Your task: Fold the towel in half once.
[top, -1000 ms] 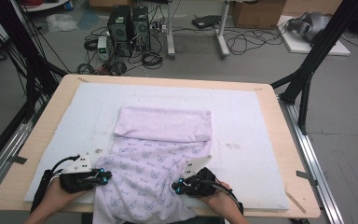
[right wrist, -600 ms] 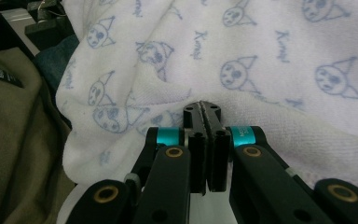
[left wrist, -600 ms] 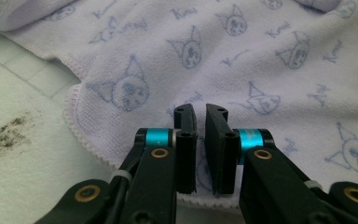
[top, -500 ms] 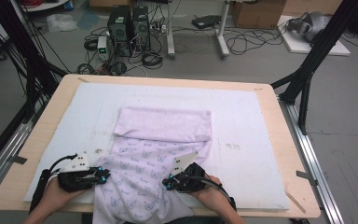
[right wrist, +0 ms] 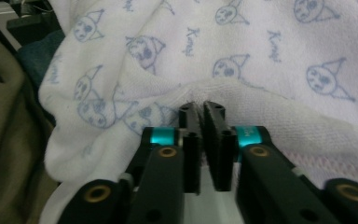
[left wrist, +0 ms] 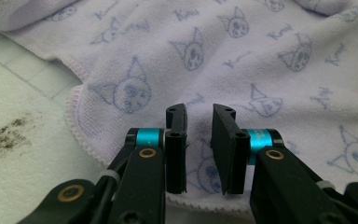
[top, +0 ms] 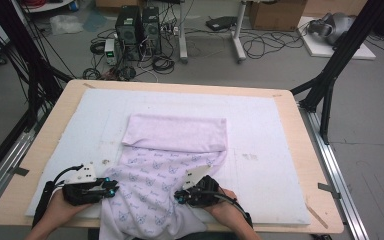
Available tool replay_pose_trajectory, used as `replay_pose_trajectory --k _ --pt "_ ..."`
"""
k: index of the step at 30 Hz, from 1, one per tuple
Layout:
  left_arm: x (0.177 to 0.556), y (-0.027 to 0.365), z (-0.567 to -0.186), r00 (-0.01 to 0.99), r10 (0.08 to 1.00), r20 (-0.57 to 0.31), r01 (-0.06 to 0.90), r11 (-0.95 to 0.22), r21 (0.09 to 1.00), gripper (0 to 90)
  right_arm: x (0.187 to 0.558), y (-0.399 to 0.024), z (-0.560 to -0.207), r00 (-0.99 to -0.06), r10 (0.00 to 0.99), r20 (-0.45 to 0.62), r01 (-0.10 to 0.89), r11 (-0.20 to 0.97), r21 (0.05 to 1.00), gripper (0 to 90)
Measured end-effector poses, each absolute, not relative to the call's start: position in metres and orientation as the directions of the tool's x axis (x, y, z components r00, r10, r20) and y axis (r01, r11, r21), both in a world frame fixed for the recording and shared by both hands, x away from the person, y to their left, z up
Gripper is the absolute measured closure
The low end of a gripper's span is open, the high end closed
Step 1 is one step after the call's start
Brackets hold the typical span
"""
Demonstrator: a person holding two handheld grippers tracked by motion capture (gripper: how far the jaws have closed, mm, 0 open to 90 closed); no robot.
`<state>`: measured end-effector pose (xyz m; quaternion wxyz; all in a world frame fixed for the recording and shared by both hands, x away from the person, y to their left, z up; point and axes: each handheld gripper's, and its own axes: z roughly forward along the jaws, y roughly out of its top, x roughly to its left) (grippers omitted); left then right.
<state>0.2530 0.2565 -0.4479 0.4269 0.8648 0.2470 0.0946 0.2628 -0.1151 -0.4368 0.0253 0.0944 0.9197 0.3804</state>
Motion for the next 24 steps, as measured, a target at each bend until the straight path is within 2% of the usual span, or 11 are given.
replay_pose_trajectory --k 3,11,14,17,18,24 --pt "0.253 0.257 -0.448 0.86 0.508 -0.045 0.345 -0.516 0.784 74.9 0.261 -0.127 -0.433 -0.978 0.2 0.057 0.179 0.671 0.72 87.3" --pt "0.252 0.257 -0.448 0.858 0.511 -0.045 0.348 -0.516 0.782 74.2 0.233 -0.184 -0.403 -0.962 0.271 0.046 0.211 0.619 0.757 87.5" --pt "0.251 0.256 -0.446 0.862 0.505 -0.053 0.353 -0.522 0.776 68.9 0.221 -0.206 -0.393 -0.954 0.294 0.051 0.228 0.606 0.762 86.7" --pt "0.248 0.257 -0.442 0.864 0.5 -0.056 0.349 -0.514 0.783 60.1 0.216 -0.218 -0.39 -0.947 0.317 0.057 0.244 0.592 0.768 81.5" --pt "0.247 0.257 -0.441 0.866 0.496 -0.061 0.348 -0.509 0.787 58.5 0.216 -0.219 -0.393 -0.945 0.322 0.055 0.246 0.592 0.767 77.1" --pt "0.24 0.254 -0.441 0.884 0.464 -0.063 0.338 -0.538 0.772 57.1 0.227 -0.204 -0.417 -0.952 0.304 0.024 0.223 0.639 0.737 69.8"
